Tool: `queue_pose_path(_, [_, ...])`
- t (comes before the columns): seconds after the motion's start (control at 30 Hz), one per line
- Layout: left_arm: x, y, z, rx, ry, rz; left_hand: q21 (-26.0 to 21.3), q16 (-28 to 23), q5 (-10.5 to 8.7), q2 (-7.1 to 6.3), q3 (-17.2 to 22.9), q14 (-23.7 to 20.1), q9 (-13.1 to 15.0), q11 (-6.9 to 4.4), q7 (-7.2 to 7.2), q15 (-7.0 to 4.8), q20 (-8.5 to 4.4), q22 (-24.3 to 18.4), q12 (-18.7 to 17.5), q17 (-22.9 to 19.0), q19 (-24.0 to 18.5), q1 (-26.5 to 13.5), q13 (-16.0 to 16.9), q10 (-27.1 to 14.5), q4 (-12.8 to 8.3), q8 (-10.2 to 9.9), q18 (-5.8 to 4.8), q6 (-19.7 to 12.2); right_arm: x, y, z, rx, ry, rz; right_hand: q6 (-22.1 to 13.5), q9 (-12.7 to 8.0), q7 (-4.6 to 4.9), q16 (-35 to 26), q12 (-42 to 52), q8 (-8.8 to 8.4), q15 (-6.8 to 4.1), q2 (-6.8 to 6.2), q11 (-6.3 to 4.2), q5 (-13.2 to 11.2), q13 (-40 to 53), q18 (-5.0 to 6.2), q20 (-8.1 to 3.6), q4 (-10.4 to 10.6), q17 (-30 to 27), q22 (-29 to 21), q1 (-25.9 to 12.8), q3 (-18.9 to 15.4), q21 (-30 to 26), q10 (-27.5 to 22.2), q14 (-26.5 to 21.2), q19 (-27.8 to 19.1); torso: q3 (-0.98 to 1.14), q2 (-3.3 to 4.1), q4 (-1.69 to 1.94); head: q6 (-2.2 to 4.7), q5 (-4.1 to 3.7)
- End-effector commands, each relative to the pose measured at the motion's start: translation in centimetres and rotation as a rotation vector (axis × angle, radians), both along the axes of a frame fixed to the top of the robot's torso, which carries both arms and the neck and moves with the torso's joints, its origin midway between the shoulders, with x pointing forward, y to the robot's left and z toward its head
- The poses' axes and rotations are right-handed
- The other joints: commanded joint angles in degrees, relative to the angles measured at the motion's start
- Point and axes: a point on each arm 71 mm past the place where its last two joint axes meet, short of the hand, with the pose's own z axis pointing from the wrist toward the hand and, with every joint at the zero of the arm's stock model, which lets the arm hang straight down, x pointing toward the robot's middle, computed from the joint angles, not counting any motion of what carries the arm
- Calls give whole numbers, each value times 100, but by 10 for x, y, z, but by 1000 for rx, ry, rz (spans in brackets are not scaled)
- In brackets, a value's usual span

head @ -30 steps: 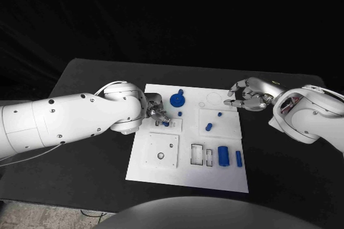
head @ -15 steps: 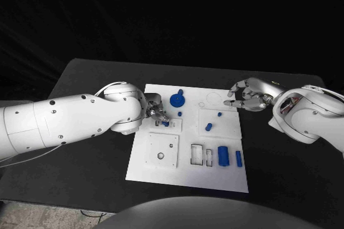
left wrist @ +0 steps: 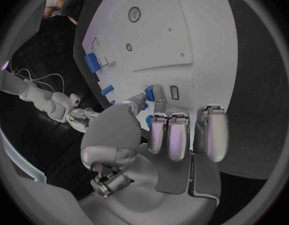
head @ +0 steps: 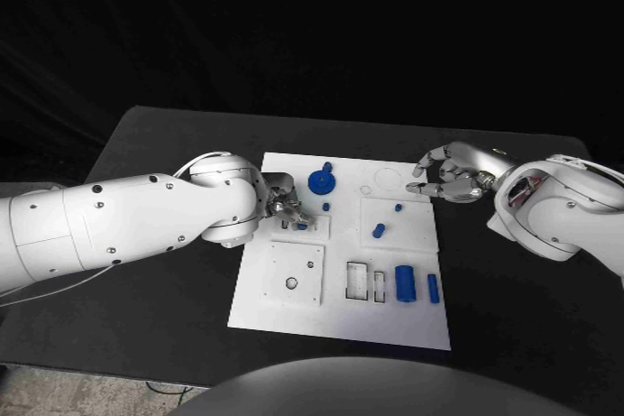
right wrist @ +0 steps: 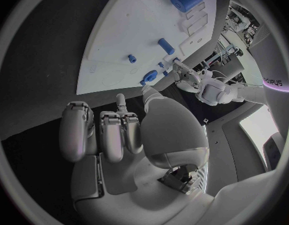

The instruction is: Assemble the parts on the task board

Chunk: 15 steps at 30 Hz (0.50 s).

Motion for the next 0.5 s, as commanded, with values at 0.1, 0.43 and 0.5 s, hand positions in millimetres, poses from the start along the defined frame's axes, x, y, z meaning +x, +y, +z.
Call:
queue_pose_path(0.1, [-2, -1, -2, -13, 25, -17, -24, 14, -42, 0, -98, 603, 14, 21, 39, -10, 14, 812, 14, 1505, -11, -84, 1494, 599, 39, -31, 34, 17, 0, 0, -2, -10, 15, 0, 42, -12, 11, -20, 22, -28, 55, 14, 46, 36, 1509, -6, 27, -42, 1251, 1047, 59, -9, -41, 610, 535, -7, 1, 1, 2, 1, 9])
queue_pose_path(0.43, [-1, 1, -2, -7, 19, -2, -1, 14, -263, 25, -353, 603, 78, 18, 31, -8, 20, 862, 14, 1505, 31, -181, 1494, 599, 232, -69, 22, 90, 0, 0, -2, -10, 16, 1, 50, -26, 13, -21, 22, -36, 56, 20, 47, 76, 1509, -5, 28, -48, 1249, 1045, 76, -12, -50, 610, 535, -10, 0, -2, -5, 1, 19])
queue_pose_path(0.5, [0, 2, -1, 0, 9, 2, 16, 14, -401, 30, -477, 603, 135, -1, 12, -24, 12, 892, 14, 1505, 60, -228, 1494, 599, 320, -54, 15, 149, 0, 0, -2, -10, 16, 2, 50, -26, 13, -21, 22, -36, 56, 20, 47, 76, 1509, -5, 28, -48, 1249, 1045, 76, -12, -50, 610, 535, -10, 0, -2, -7, 1, 20])
